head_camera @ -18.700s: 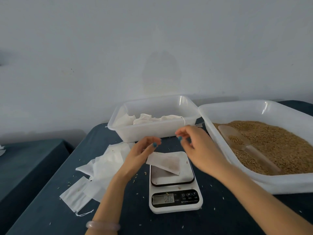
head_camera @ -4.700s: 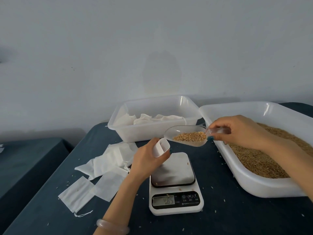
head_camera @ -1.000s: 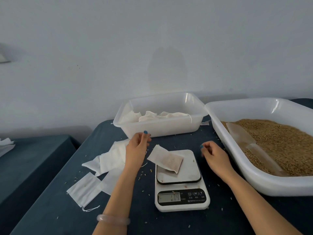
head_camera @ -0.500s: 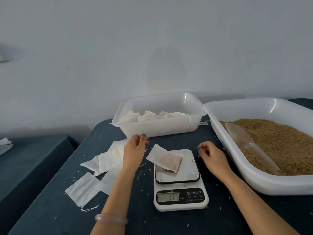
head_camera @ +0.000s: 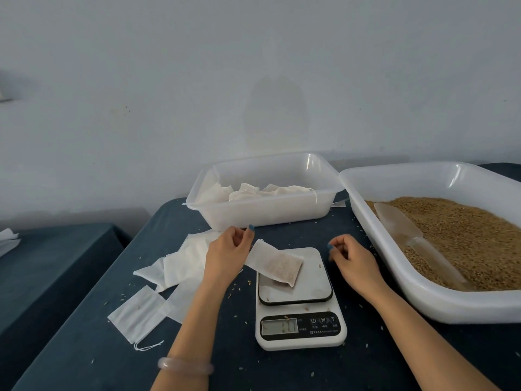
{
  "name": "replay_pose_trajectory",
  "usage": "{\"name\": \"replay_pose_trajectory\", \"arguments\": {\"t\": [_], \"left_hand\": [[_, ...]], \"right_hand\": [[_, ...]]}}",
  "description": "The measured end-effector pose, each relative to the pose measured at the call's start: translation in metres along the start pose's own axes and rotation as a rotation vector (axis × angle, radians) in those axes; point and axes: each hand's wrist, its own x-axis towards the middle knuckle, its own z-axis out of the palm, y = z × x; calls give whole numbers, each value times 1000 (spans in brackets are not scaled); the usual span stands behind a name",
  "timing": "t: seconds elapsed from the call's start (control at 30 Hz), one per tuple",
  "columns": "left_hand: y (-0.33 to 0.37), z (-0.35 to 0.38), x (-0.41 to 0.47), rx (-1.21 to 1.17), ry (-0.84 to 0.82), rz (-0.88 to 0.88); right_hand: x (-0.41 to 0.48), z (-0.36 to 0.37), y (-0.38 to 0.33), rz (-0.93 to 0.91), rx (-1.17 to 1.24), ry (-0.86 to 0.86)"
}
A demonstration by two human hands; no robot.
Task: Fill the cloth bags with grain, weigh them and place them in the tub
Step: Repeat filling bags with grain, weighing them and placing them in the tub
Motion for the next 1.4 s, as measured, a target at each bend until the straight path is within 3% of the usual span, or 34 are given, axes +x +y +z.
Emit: {"name": "replay_pose_trajectory", "arguments": {"t": [0.3, 0.63, 0.77, 0.93, 1.1, 1.17, 1.23, 1.33, 1.4], "left_hand": [[-5, -18, 4, 28, -106, 38], [-3, -37, -9, 39, -452, 234], [3, -37, -9, 3, -332, 310], [21, -27, -13, 8, -172, 535], [44, -19, -25, 124, -100, 821], [49, -16, -33, 178, -93, 873], [52, -14, -39, 225, -102, 898], [52, -12, -45, 230, -118, 890], [50, -9, -48, 179, -117, 855]], "right_hand": [[-1, 0, -1, -10, 3, 4], [0, 1, 2, -6, 5, 6], [-9, -2, -8, -80, 45, 39], [-36, -13, -53, -328, -7, 63], [-44, -68, -106, -577, -265, 81], [-23, -103, -106, -474, -374, 91], [8, -140, -91, -212, -590, 46], [34, -171, -54, 199, -1003, -288], [35, -169, -33, 302, -1111, -499]]}}
